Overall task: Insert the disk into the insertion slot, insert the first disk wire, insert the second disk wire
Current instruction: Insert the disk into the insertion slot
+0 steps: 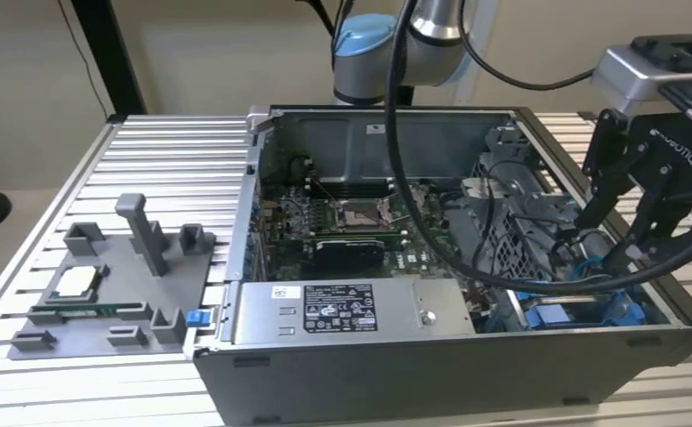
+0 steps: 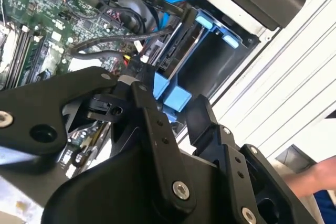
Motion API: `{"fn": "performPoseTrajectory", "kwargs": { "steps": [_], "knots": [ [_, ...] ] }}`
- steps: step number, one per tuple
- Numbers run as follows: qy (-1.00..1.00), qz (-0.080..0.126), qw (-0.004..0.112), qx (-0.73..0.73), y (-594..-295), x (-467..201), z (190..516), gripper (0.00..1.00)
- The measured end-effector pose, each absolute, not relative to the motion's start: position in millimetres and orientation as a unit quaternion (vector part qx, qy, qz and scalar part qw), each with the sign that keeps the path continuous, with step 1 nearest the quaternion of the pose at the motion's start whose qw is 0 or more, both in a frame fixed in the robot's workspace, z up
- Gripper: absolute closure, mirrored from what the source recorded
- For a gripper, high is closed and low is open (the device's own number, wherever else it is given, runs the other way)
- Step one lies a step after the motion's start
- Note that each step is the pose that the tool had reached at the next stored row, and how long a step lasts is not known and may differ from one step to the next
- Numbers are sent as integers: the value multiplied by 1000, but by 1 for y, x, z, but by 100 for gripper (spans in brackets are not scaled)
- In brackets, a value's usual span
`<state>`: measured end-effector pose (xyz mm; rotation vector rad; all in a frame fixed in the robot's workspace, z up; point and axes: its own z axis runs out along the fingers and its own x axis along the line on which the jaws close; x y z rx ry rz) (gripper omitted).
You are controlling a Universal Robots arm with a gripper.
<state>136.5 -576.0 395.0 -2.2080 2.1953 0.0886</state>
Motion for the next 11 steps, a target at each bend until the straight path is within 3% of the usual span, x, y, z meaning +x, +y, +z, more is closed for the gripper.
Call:
{"fn": "performPoseTrajectory", "kwargs": {
  "steps": [11],
  "knots": [
    [705,28,14,-709,-557,131,395,0]
  ]
}}
